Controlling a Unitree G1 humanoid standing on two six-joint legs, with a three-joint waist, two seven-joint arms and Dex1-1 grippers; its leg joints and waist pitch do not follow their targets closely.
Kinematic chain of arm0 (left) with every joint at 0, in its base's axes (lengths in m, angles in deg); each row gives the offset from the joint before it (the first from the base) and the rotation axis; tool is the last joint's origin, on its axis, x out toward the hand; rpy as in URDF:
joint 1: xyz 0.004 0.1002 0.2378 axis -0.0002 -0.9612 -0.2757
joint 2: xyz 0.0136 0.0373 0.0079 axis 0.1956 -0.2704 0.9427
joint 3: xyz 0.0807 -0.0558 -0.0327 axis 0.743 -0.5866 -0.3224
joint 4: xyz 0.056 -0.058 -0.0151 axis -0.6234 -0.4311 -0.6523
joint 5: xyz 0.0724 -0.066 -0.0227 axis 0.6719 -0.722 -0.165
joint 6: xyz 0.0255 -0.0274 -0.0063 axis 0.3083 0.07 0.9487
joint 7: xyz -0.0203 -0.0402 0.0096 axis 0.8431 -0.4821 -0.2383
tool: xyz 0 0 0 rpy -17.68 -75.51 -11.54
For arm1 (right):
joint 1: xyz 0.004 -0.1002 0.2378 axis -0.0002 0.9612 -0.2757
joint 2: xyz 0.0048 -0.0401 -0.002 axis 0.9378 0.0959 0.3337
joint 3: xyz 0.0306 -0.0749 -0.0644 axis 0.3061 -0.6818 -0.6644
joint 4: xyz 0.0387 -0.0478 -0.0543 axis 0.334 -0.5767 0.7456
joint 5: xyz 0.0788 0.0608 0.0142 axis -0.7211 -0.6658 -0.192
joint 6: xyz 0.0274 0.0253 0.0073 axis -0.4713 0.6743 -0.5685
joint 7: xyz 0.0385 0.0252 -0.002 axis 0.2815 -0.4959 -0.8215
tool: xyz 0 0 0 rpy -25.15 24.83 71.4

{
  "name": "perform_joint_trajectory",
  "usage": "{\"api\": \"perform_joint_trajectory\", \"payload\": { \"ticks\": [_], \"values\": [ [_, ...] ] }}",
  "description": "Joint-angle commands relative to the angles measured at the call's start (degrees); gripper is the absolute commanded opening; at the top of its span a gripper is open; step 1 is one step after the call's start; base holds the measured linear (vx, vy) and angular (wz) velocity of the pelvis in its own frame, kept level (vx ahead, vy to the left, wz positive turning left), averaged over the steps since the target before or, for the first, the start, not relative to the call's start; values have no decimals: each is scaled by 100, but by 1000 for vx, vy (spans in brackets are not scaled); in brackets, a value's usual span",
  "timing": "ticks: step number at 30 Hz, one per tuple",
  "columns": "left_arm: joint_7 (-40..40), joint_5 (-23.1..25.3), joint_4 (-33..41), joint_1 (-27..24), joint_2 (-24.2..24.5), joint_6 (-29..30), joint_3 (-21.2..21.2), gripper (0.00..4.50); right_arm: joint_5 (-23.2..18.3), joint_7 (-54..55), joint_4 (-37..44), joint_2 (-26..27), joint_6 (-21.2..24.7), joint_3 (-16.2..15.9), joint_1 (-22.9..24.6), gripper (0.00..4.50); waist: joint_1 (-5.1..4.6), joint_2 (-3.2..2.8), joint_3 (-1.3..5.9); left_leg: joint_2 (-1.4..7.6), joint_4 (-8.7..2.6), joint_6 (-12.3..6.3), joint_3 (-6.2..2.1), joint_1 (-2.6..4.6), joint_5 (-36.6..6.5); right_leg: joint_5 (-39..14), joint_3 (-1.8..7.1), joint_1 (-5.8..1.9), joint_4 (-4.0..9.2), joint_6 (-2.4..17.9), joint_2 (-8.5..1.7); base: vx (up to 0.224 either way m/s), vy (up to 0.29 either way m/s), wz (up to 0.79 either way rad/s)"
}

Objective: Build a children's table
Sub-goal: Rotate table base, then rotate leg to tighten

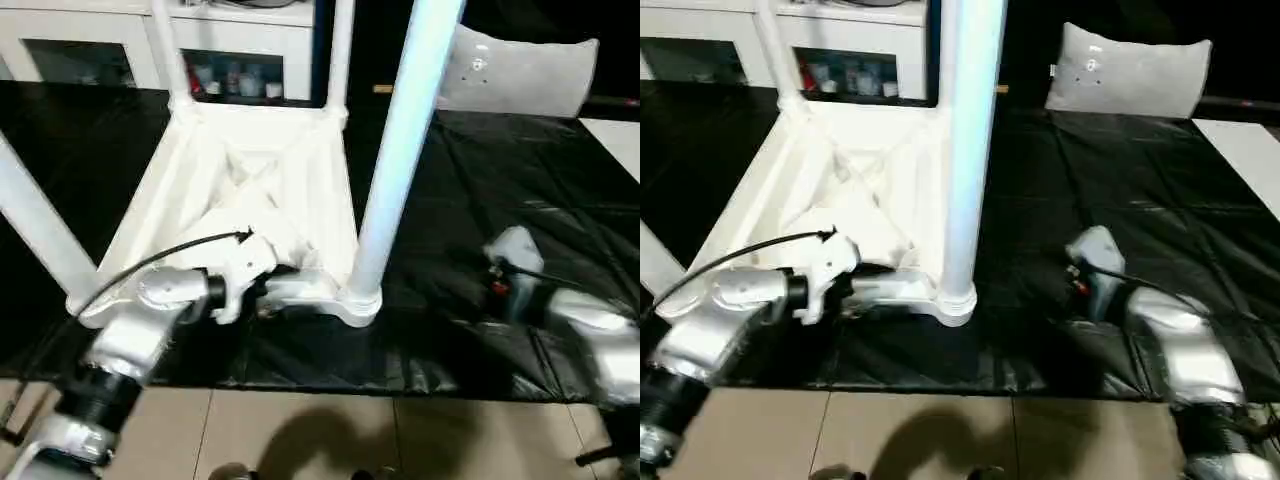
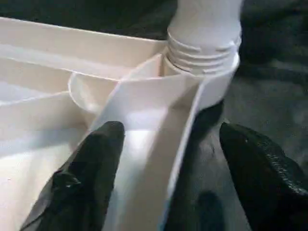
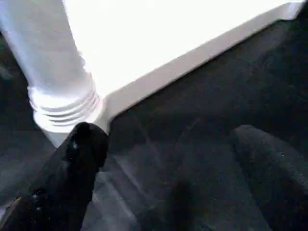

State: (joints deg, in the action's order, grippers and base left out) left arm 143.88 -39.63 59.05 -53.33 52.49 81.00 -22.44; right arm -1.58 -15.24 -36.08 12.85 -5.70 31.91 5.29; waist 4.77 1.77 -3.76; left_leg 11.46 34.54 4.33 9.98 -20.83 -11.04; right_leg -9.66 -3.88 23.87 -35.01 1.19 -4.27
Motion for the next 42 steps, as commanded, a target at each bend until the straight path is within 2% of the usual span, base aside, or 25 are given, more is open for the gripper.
{"api": "perform_joint_trajectory", "payload": {
  "ticks": [1,4,5,7,9,13,15,21,24,28,34,42],
  "values": [
    [203,73,-104,133,3,-166,99,325,-130,-184,310,-163,162,-41,62,450,21,-2,393,149,-425,-291,-15,54,-1152,-1811,254,-329,475,903,-340,0,0,0],
    [503,139,-399,300,48,-392,209,318,-233,-375,582,-283,294,-91,176,450,35,7,376,141,-439,-247,-20,59,-1271,-1911,254,-328,492,862,-340,0,0,0],
    [564,152,-461,334,60,-441,233,296,-263,-414,643,-296,323,-94,201,450,41,-13,384,153,-444,-204,-29,74,-1338,-1998,255,-330,484,854,-362,0,0,0],
    [794,120,-558,427,64,-462,279,285,-353,-397,784,-244,387,-52,191,450,43,-26,384,151,-449,-177,-34,82,-1374,-2088,255,-329,504,823,-366,0,0,0],
    [982,185,-629,502,117,-507,375,279,-447,-393,1007,-219,494,-53,220,450,44,-41,394,159,-455,-144,-40,89,-1364,-1943,256,-332,490,878,-359,0,0,0],
    [896,436,-1049,677,105,-876,445,239,-442,-374,1275,-244,634,-136,338,450,52,-80,392,147,-452,-142,-42,84,-1379,-1802,254,-341,488,924,-346,0,0,0],
    [735,552,-1246,760,54,-1012,436,223,-434,-317,1340,-231,681,-160,391,450,54,-74,410,154,-452,-103,-51,85,-1375,-1715,251,-361,469,927,-360,0,0,0],
    [670,701,-1585,917,-18,-1208,469,180,-526,-191,1510,-189,917,-163,478,450,62,-99,401,151,-457,-54,-55,97,-1486,-1868,248,-359,487,936,-369,0,0,0],
    [707,699,-1801,1019,-114,-1290,438,155,-442,-66,1476,-174,950,-187,481,450,63,-117,399,145,-457,-40,-53,102,-1492,-1894,248,-353,499,926,-369,0,0,0],
    [702,763,-1972,1096,-150,-1391,465,116,-412,-29,1445,-168,946,-208,458,450,63,-109,409,153,-455,-37,-56,95,-1464,-1727,252,-365,477,997,-375,0,0,0],
    [697,890,-2347,1256,-225,-1585,499,69,-427,-84,1353,-159,1067,-315,319,450,61,-102,397,151,-457,-45,-56,107,-1539,-1949,246,-358,506,946,-380,0,0,0],
    [796,993,-2639,1302,-168,-1758,490,14,-362,-316,847,-62,822,-484,-34,450,57,-84,385,148,-459,-31,-64,117,-1632,-2452,233,-337,561,800,-402,0,0,0]
  ]
}}
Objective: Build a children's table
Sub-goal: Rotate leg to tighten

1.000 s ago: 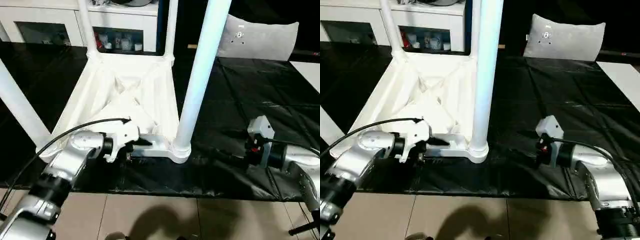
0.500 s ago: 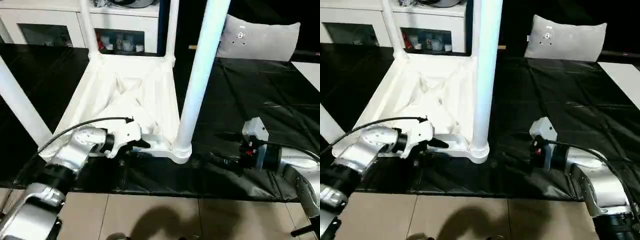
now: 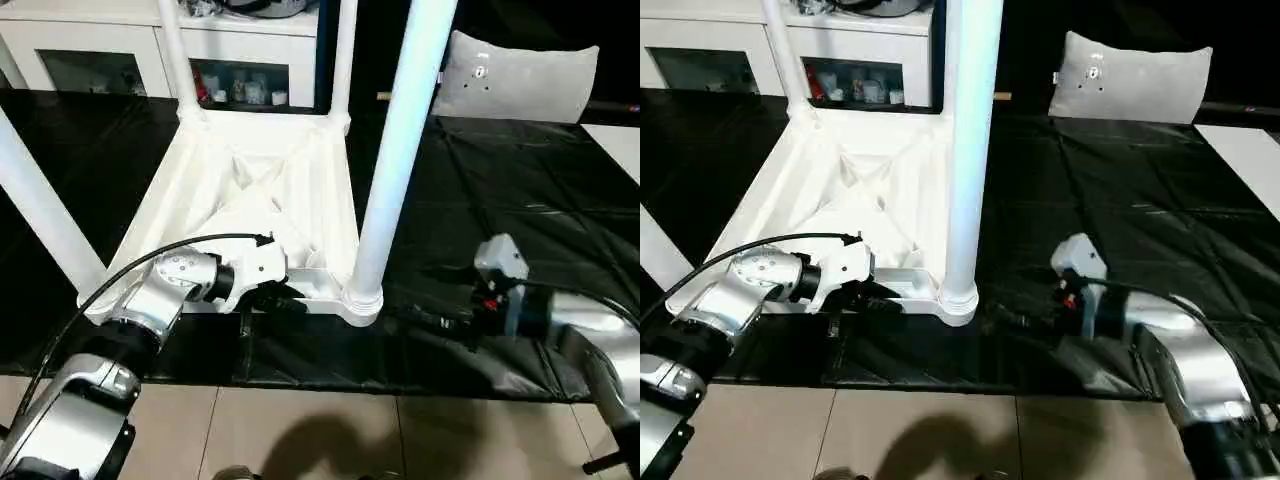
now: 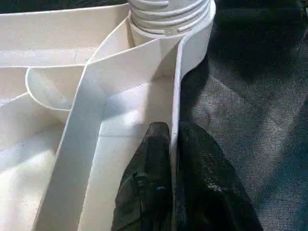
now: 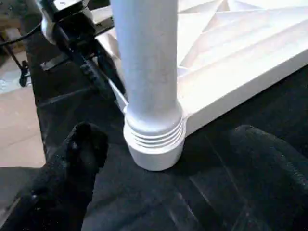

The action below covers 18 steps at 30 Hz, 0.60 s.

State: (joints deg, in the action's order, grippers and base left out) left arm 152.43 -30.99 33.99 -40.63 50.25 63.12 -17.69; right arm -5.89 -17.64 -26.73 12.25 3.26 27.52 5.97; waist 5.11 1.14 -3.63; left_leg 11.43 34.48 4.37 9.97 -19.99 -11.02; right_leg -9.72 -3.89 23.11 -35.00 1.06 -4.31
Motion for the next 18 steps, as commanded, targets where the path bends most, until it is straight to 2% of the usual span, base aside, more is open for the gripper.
{"api": "perform_joint_trajectory", "payload": {
  "ticks": [1,2,4,5,8,10,13,14,15,16,18],
  "values": [
    [-43,127,-137,30,55,27,13,7,74,-84,-117,8,-92,-54,-123,450,24,-18,378,149,-451,-36,-63,30,-1604,-2410,236,-262,553,816,-399,0,0,0],
    [115,75,-91,-6,46,8,-3,3,37,-201,-305,80,-166,-102,-259,450,8,-11,381,159,-463,-43,-73,4,-1559,-2265,235,-278,525,874,-400,0,0,0],
    [264,-1,15,-51,39,5,-5,0,-3,-314,-419,120,-237,-114,-334,433,14,-24,397,166,-455,-48,-69,11,-1515,-2138,240,-281,507,935,-409,0,0,0],
    [385,-61,90,-76,26,5,1,0,-24,-403,-540,153,-332,-118,-406,417,16,-36,415,177,-444,-72,-56,12,-1344,-1672,253,-281,456,1101,-395,0,0,0],
    [599,-166,457,-210,5,63,82,0,13,-579,-814,193,-427,-213,-586,404,25,-43,439,185,-419,-125,-31,12,-1110,-1045,259,-294,379,1342,-387,0,0,0],
    [637,-182,694,-292,-42,92,142,0,-15,-793,-931,198,-372,-302,-676,379,27,-31,442,183,-411,-197,-27,-23,-967,-746,254,-334,331,1461,-382,0,0,0],
    [601,-219,957,-377,-194,203,169,0,-32,-1096,-1125,242,-215,-462,-824,351,66,-46,441,188,-396,-296,-7,-12,-874,-695,247,-330,332,1512,-376,0,0,0],
    [546,-207,1019,-393,-267,254,179,0,1,-1161,-1229,298,-219,-535,-883,342,71,-22,443,189,-391,-300,0,-8,-882,-731,248,-329,333,1499,-378,0,0,0],
    [519,-195,1052,-402,-296,282,185,0,13,-1186,-1276,329,-227,-569,-909,334,77,-28,439,188,-393,-303,-3,-13,-883,-795,248,-329,334,1481,-383,0,0,0],
    [448,-147,1083,-411,-340,312,195,0,13,-1210,-1361,396,-251,-603,-957,324,85,-9,432,188,-399,-291,0,-6,-923,-980,248,-320,360,1427,-385,0,0,0],
    [385,-101,1098,-424,-362,328,191,0,-8,-1235,-1418,446,-251,-621,-997,315,121,-28,422,188,-410,-226,-10,6,-1017,-1377,252,-311,395,1276,-400,0,0,0]
  ]
}}
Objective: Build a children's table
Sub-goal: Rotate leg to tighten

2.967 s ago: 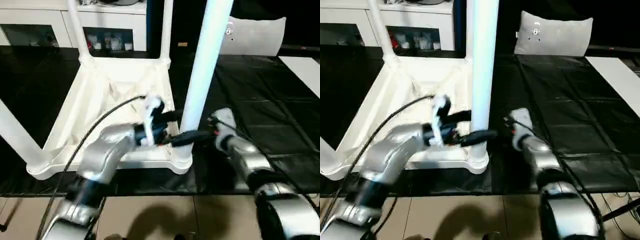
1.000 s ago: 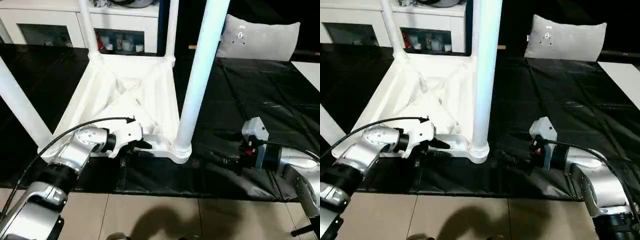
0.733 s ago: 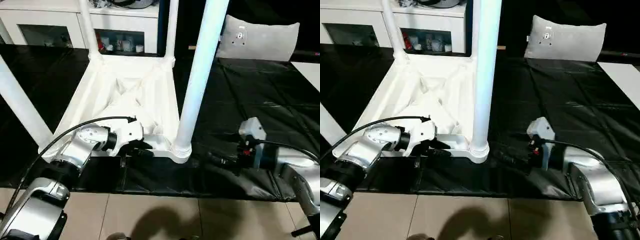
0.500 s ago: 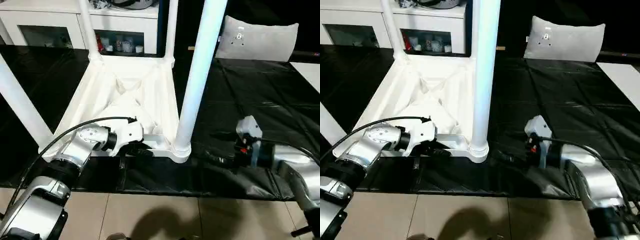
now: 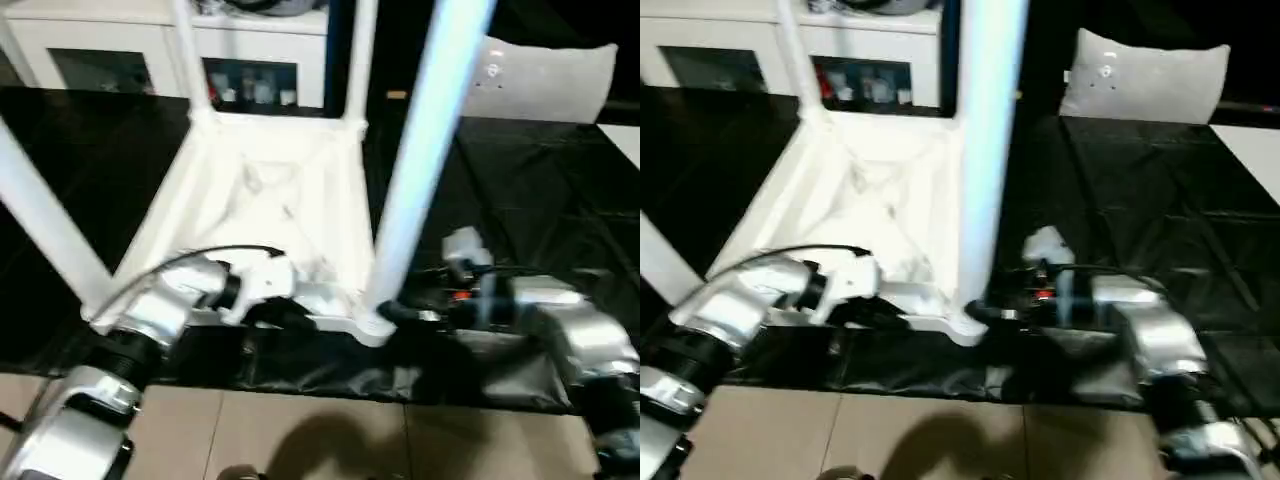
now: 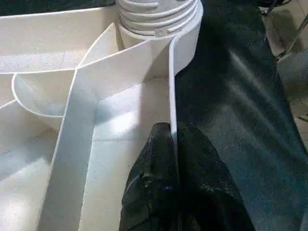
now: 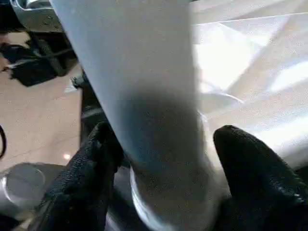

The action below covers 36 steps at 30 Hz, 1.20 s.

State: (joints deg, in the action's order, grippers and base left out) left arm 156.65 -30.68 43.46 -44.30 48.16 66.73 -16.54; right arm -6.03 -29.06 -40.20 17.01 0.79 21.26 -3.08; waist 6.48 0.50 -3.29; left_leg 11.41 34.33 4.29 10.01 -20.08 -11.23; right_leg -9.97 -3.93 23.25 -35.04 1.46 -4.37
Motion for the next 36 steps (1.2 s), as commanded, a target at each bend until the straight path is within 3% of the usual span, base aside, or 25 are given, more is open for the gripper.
{"api": "perform_joint_trajectory", "payload": {
  "ticks": [1,4,8,14,18,19,22,24,26,29,30,31,34,36],
  "values": [
    [-39,-131,153,-58,-153,-32,76,0,6,-95,-74,-29,-5,4,-93,305,-6,31,388,186,-398,-207,-13,17,-1019,-1429,257,-321,412,1203,-393,0,0,0],
    [-92,-78,169,-75,-148,13,57,0,-5,-216,-200,-2,10,-11,-167,282,-6,45,392,185,-405,-174,-23,13,-1024,-1556,256,-318,419,1093,-392,0,0,0],
    [-107,-27,184,-92,-120,60,18,0,-10,-302,-253,6,48,-34,-194,236,-2,42,399,180,-398,-198,-16,7,-933,-1395,257,-313,406,1106,-382,0,0,0],
    [-175,-24,208,-127,-94,290,-20,0,-127,-323,-167,62,155,2,-94,216,-5,40,395,180,-405,-188,-20,8,-982,-1498,253,-314,417,1083,-386,0,0,0],
    [-355,-126,406,-193,-188,706,-126,0,-235,175,127,274,464,118,29,212,-18,33,392,181,-416,-169,-27,5,-928,-1489,255,-307,415,1049,-374,0,0,0],
    [-517,-170,503,-198,-294,992,-187,0,-35,718,159,423,516,121,24,211,-26,36,387,175,-419,-166,-27,3,-964,-1546,253,-309,424,1036,-375,0,0,0],
    [-892,-134,583,-162,-500,1391,-248,0,331,1614,130,688,536,144,-29,211,-107,39,348,147,-448,-10,-44,-4,-1218,-2184,236,-295,489,863,-383,0,0,0],
    [-1366,-43,624,-103,-775,1718,-304,0,623,2560,50,987,752,252,-129,210,-206,61,329,108,-453,64,-67,-5,-1354,-2882,213,-287,571,584,-386,0,0,0],
    [-1934,14,576,3,-1139,2022,-408,0,815,3424,-36,1302,933,427,-236,207,-293,64,342,78,-425,69,-76,5,-1342,-3199,198,-261,628,414,-385,0,0,0],
    [-2791,62,386,211,-1724,2361,-585,0,849,4518,-252,1759,1054,796,-423,207,-333,57,361,68,-416,-5,-63,0,-1227,-2946,213,-241,626,447,-355,0,0,0],
    [-2918,75,338,250,-1842,2372,-577,0,819,4674,-276,1858,969,874,-442,207,-324,26,370,74,-415,-21,-62,5,-1207,-2843,218,-238,619,472,-353,0,0,0],
    [-2983,106,297,271,-1904,2351,-545,0,814,4691,-287,1895,872,883,-442,207,-325,35,384,82,-411,-47,-58,0,-1149,-2659,226,-244,610,507,-352,0,0,0],
    [-3040,337,256,258,-1907,2276,-387,0,860,4566,-168,1959,654,851,-353,270,-304,6,412,90,-412,-191,-48,-34,-903,-1786,240,-286,527,726,-330,0,0,0],
    [-3041,428,255,230,-1829,2215,-362,0,747,4443,-22,1968,614,937,-269,272,-288,6,416,87,-411,-277,-34,-40,-813,-1420,248,-317,500,880,-334,0,0,0]
  ]
}}
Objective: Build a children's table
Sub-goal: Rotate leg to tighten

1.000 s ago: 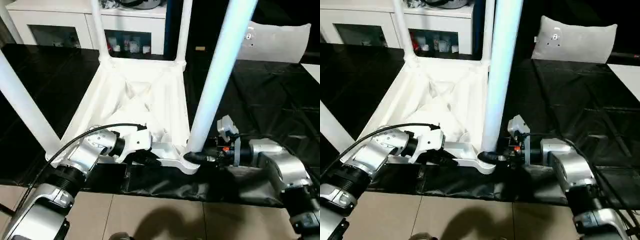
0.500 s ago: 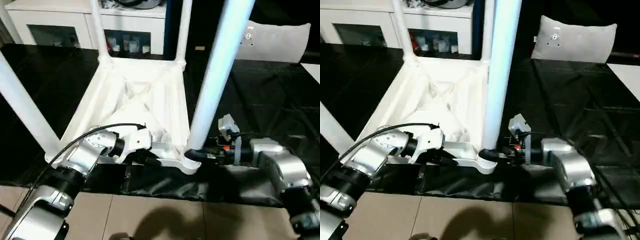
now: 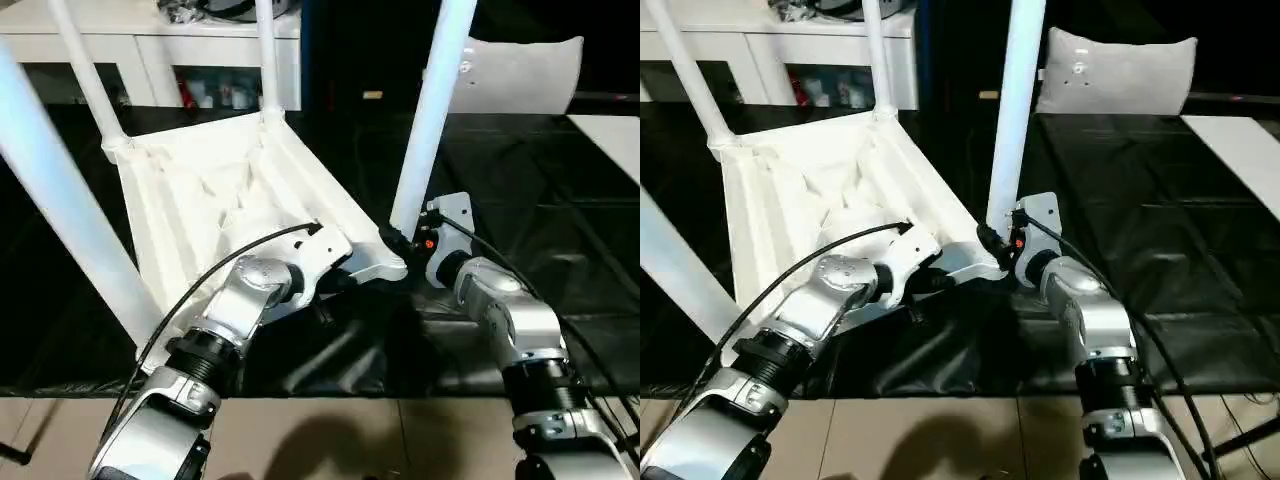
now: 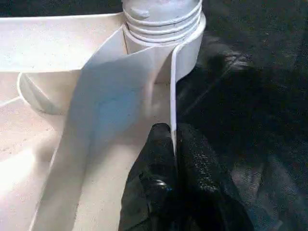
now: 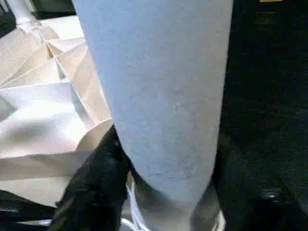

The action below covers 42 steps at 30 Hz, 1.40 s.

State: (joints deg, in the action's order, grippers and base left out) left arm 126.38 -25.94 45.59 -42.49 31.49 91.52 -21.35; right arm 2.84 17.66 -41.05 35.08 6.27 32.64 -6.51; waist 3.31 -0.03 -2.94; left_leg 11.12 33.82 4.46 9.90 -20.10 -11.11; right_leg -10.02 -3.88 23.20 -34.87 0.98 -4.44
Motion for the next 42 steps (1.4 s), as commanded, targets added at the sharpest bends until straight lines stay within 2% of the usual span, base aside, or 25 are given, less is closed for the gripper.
{"api": "perform_joint_trajectory", "payload": {
  "ticks": [1,2,7,8,9,10,11,13,15,17,21,23,25,32,42],
  "values": [
    [-28,-28,50,42,-145,-266,113,0,-176,-252,112,169,76,-173,97,280,34,61,376,119,-362,-308,-22,-32,-835,-1426,242,-311,485,938,-326,0,0,0],
    [76,23,53,12,-5,-337,157,0,-158,-447,238,36,-118,-219,233,298,47,59,370,120,-369,-305,-24,-39,-869,-1541,236,-319,499,923,-332,0,0,0],
    [395,121,-4,-86,359,-739,294,0,-328,-1225,447,-390,-450,-238,546,342,62,45,351,133,-391,-294,-36,-29,-1122,-1868,238,-311,541,801,-340,0,0,0],
    [542,109,11,-131,444,-844,324,0,-334,-1414,486,-521,-490,-242,602,353,61,11,340,141,-401,-277,-42,-32,-1203,-1915,240,-311,538,814,-342,0,0,0],
    [542,109,11,-131,444,-844,324,0,-334,-1414,486,-521,-490,-242,602,353,61,11,340,141,-401,-277,-42,-32,-1203,-1915,240,-311,538,814,-342,0,0,0],
    [600,105,18,-149,476,-890,338,0,-336,-1489,497,-577,-504,-244,622,358,49,35,341,140,-400,-272,-37,-25,-1237,-1954,238,-308,548,817,-337,0,0,0],
    [988,61,67,-248,673,-1190,424,0,-375,-1976,559,-927,-586,-240,734,379,62,21,338,139,-403,-266,-50,-28,-1287,-2081,230,-320,566,788,-347,0,0,0],
    [1239,21,93,-292,800,-1395,486,0,-437,-2326,618,-1151,-628,-230,804,388,68,27,340,145,-399,-313,-52,-39,-1288,-2052,241,-329,560,795,-353,0,0,0],
    [1799,-155,175,-319,1007,-1638,544,0,-594,-2840,608,-1482,-690,-132,814,413,69,41,351,152,-394,-364,-40,-33,-1215,-1845,241,-316,530,895,-346,0,0,0],
    [2028,-231,181,-306,1089,-1717,544,0,-556,-3042,539,-1650,-836,-170,791,423,81,62,352,162,-390,-384,-38,-39,-1157,-1787,241,-318,514,960,-358,0,0,0],
    [2496,-280,141,-248,1294,-1991,624,0,-572,-3794,534,-1957,-1087,-374,793,423,127,49,338,175,-387,-387,-27,-8,-1232,-1898,242,-293,521,999,-363,0,0,0],
    [2785,-258,83,-208,1436,-2208,704,0,-609,-4305,553,-2144,-1158,-552,799,423,193,44,347,194,-386,-417,-26,8,-1176,-1747,249,-295,499,1046,-364,0,0,0],
    [2976,-256,56,-191,1515,-2344,759,0,-573,-4547,510,-2232,-1253,-662,790,423,216,52,350,199,-385,-437,-19,-2,-1124,-1576,247,-301,476,1088,-362,0,0,0],
    [3419,-211,17,-134,1697,-2658,916,0,-607,-4979,317,-2248,-1245,-844,642,357,290,55,353,208,-388,-362,-20,6,-1096,-1637,242,-297,457,1109,-374,0,0,0],
    [3667,-189,-11,-81,1698,-2869,1011,0,-768,-5415,182,-2078,-1009,-1052,527,283,329,53,361,212,-388,-340,-19,-3,-1039,-1521,240,-305,438,1155,-377,0,0,0]
  ]
}}
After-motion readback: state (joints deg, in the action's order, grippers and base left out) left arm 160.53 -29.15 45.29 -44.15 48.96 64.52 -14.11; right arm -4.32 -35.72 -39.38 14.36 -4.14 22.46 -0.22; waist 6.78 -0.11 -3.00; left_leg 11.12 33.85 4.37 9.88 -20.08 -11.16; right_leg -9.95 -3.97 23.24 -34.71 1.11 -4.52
